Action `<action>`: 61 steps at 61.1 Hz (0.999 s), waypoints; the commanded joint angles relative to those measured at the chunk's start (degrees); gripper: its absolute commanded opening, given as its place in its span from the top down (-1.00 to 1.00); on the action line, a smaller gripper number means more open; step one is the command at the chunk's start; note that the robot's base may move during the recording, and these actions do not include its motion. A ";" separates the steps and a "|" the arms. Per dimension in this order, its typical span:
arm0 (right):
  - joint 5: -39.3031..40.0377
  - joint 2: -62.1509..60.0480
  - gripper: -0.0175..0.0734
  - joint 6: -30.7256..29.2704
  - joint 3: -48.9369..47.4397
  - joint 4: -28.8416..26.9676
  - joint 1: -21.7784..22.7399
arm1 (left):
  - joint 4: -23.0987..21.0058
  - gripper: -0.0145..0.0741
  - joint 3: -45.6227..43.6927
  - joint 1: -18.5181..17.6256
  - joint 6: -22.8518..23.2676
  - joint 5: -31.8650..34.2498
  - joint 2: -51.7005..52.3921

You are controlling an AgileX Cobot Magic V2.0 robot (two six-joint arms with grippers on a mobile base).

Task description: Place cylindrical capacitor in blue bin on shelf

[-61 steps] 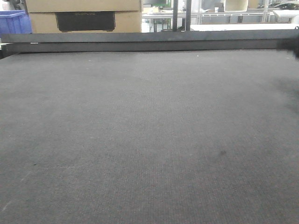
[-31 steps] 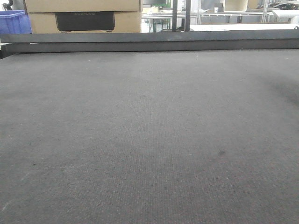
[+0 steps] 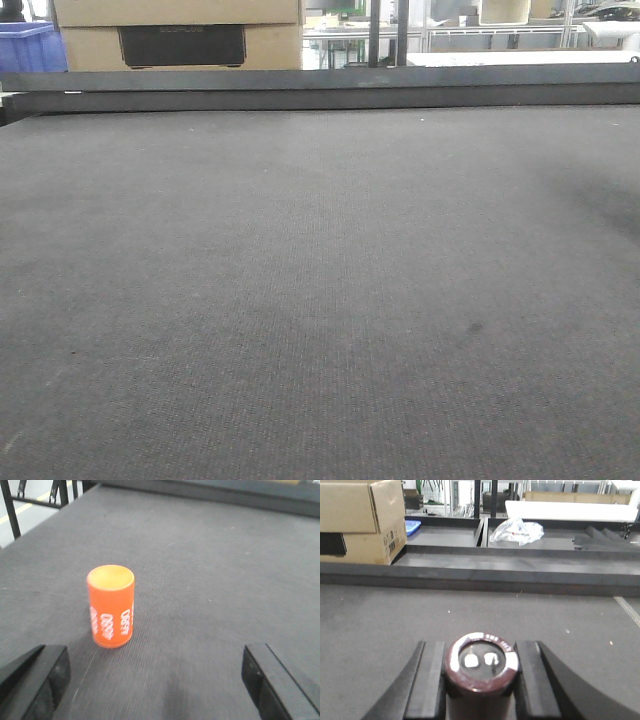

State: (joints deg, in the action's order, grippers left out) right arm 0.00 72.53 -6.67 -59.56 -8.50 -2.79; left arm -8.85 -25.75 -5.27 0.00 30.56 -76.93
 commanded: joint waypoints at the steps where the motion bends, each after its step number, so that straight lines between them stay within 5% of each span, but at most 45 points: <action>1: 0.83 -0.60 0.79 -0.20 -0.26 0.29 -0.09 | -1.59 -0.68 -3.66 -0.07 0.00 2.35 -5.42; 11: 0.47 -0.60 0.79 -0.20 -0.26 0.29 -0.09 | -6.42 -0.68 -9.19 0.02 0.00 3.87 -12.40; 27: 0.34 -0.60 0.79 -0.20 -0.26 0.29 -0.09 | -15.77 -0.68 -11.74 0.02 -7.75 5.61 -16.84; 61: -1.23 -0.60 0.79 -0.20 -0.26 0.29 -0.09 | -16.14 -0.68 -19.05 4.87 -9.48 6.61 -26.17</action>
State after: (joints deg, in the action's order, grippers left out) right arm -1.82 72.53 -6.67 -59.56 -8.50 -2.79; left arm -25.03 -43.28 -0.97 -9.17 37.08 -102.22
